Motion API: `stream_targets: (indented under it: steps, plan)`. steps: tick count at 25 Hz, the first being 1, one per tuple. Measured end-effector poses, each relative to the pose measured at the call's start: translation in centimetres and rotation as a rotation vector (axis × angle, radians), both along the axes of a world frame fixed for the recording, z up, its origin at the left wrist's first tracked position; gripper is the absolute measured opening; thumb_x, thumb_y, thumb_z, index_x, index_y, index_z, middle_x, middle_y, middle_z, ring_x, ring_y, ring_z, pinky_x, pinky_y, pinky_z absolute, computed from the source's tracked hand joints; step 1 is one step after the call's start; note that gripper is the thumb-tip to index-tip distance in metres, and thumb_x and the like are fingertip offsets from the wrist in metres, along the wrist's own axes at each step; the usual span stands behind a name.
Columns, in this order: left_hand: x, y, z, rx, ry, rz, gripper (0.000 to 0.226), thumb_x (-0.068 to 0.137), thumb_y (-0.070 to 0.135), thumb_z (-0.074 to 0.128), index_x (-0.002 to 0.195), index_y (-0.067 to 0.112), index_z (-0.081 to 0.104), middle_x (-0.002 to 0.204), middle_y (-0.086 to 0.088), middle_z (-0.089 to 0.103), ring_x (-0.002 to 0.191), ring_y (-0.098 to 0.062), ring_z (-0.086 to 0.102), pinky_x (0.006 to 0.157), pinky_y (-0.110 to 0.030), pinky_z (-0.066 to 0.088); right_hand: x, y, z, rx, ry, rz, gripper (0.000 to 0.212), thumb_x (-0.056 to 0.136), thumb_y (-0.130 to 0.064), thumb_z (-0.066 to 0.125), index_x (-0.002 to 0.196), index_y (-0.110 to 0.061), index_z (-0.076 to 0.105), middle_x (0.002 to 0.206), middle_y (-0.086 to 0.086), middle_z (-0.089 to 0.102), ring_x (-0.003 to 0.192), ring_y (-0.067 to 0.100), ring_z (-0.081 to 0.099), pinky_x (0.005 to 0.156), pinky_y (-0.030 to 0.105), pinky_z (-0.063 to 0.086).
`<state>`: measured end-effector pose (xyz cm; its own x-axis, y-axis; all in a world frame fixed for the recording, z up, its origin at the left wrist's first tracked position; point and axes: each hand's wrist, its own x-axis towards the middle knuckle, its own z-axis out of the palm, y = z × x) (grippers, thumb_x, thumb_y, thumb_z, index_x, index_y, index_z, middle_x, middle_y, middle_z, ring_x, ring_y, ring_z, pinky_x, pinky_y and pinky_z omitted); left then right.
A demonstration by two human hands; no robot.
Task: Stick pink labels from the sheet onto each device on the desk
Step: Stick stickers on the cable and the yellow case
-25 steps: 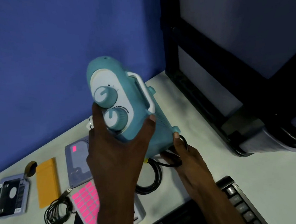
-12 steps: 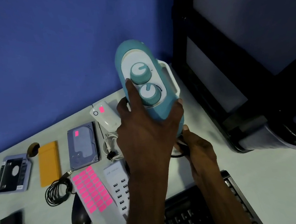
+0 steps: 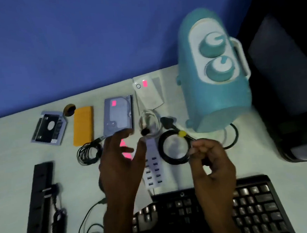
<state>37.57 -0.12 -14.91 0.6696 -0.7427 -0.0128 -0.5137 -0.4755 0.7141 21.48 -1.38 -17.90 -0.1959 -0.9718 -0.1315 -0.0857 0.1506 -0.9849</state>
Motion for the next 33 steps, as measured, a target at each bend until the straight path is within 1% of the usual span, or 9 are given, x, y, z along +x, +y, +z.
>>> stream_targets:
  steps: [2,5,10,12,16,24,28,30,33]
  plan:
    - [2.5,3.6,-1.2,0.123,-0.078,0.088,0.024,0.084,0.037,0.075,0.104,0.032,0.065,0.095,0.010,0.070,0.067,-0.002,0.067,0.069,-0.032,0.056,2.6,1.6,-1.3,0.071,0.035,0.257,0.026,0.087,-0.002,0.068,0.094,-0.026,0.070,0.081,-0.009,0.072,0.068,0.016,0.063,0.064,0.015,0.049]
    - [3.8,7.3,-2.3,0.305,-0.089,0.163,0.020,0.082,0.045,0.075,0.096,0.033,0.065,0.076,0.013,0.071,0.070,-0.015,0.071,0.068,-0.037,0.057,5.3,3.0,-2.9,0.140,0.084,0.486,0.024,0.086,-0.008,0.072,0.098,-0.028,0.070,0.080,-0.011,0.071,0.067,0.012,0.063,0.059,0.014,0.047]
    - [4.0,10.1,-4.6,0.442,-0.136,0.178,0.033,0.080,0.056,0.071,0.098,0.029,0.070,0.090,0.009,0.078,0.083,-0.022,0.074,0.071,-0.032,0.055,7.1,4.3,-5.3,0.146,0.198,0.631,0.022,0.086,-0.016,0.074,0.104,-0.028,0.068,0.087,-0.010,0.071,0.071,0.010,0.066,0.068,0.026,0.056]
    - [3.9,10.2,-5.8,0.380,-0.024,0.200,0.029,0.080,0.049,0.076,0.099,0.028,0.072,0.091,0.009,0.078,0.083,-0.014,0.074,0.071,-0.028,0.055,7.3,4.6,-5.9,0.134,0.215,0.647,0.022,0.086,-0.018,0.076,0.106,-0.026,0.069,0.090,-0.009,0.071,0.076,0.009,0.068,0.074,0.030,0.059]
    - [3.9,9.6,-7.2,0.249,0.333,0.257,0.020,0.085,0.034,0.078,0.098,0.019,0.075,0.087,0.004,0.079,0.055,-0.010,0.072,0.056,-0.027,0.059,7.7,4.7,-6.6,0.094,0.236,0.676,0.026,0.086,-0.023,0.076,0.111,-0.027,0.070,0.097,-0.012,0.072,0.077,0.011,0.069,0.075,0.034,0.060]
    - [3.5,9.6,-7.3,0.116,0.727,0.309,0.016,0.094,0.017,0.069,0.102,0.006,0.078,0.087,-0.009,0.078,0.071,-0.014,0.068,0.055,-0.018,0.053,7.8,4.6,-6.8,0.022,0.325,0.706,0.029,0.082,-0.024,0.081,0.110,-0.025,0.071,0.103,-0.014,0.069,0.065,0.005,0.061,0.072,0.032,0.057]
    - [3.4,10.1,-6.7,0.033,0.772,0.290,0.014,0.094,0.016,0.068,0.103,0.014,0.078,0.085,-0.009,0.078,0.071,-0.022,0.062,0.062,-0.028,0.050,8.0,4.4,-6.6,-0.018,0.330,0.689,0.026,0.082,-0.027,0.082,0.106,-0.022,0.072,0.101,-0.010,0.069,0.065,0.004,0.059,0.069,0.025,0.054]
    - [3.4,10.2,-6.5,0.011,0.754,0.261,0.015,0.095,0.015,0.067,0.104,0.015,0.078,0.077,-0.003,0.076,0.065,-0.022,0.053,0.054,-0.024,0.044,8.1,4.2,-6.4,-0.027,0.313,0.680,0.023,0.083,-0.025,0.082,0.104,-0.021,0.074,0.099,-0.009,0.070,0.068,0.003,0.058,0.069,0.020,0.051]
    - [3.3,10.0,-6.2,-0.016,0.718,0.241,0.017,0.095,0.011,0.065,0.106,0.016,0.078,0.081,0.005,0.078,0.067,-0.006,0.066,0.058,-0.014,0.048,8.4,3.9,-6.1,-0.042,0.295,0.659,0.020,0.083,-0.026,0.081,0.101,-0.020,0.076,0.093,-0.008,0.071,0.073,0.006,0.062,0.072,0.023,0.053]
